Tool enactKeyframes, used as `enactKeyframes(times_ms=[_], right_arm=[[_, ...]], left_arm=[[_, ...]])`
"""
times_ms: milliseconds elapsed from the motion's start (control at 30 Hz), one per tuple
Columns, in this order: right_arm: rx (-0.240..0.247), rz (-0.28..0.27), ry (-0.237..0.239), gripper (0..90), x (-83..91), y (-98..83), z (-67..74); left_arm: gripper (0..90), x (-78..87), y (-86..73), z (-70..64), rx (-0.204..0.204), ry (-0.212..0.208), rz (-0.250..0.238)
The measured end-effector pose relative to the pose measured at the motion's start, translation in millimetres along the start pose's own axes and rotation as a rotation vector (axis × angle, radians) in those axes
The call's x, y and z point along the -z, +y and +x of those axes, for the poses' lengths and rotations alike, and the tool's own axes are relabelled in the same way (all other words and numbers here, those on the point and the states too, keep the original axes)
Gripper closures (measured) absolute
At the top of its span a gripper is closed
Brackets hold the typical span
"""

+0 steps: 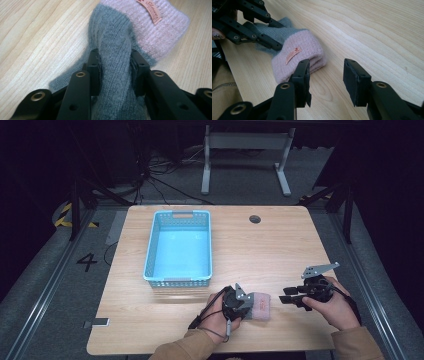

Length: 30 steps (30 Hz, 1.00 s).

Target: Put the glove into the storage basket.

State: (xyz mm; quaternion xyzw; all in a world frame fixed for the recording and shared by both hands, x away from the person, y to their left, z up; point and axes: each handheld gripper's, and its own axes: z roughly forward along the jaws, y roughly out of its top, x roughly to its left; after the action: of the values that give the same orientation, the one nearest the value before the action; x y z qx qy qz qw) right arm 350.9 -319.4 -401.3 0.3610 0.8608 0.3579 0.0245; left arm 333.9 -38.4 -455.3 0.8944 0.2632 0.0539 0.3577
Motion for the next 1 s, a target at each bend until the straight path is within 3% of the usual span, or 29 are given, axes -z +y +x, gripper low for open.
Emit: enactKeyframes(times_ms=[300,600,1000], right_arm=[[-0.006,-0.013,0.000,57.3,1.1,0.5,-2.5],[-0.021,-0.027,-0.001,57.3,1.4,1.5,-6.4],[-0.041,-0.028,0.002,57.3,-1.6,1.5,-14.2]], left_arm=[[69.9,7.0,0.4,0.0,0.008,-0.004,-0.052],[70.0,25.9,13.1,5.5,0.039,-0.062,-0.134],[69.6,63.9,30.9,27.9,0.043,-0.059,-0.193]])
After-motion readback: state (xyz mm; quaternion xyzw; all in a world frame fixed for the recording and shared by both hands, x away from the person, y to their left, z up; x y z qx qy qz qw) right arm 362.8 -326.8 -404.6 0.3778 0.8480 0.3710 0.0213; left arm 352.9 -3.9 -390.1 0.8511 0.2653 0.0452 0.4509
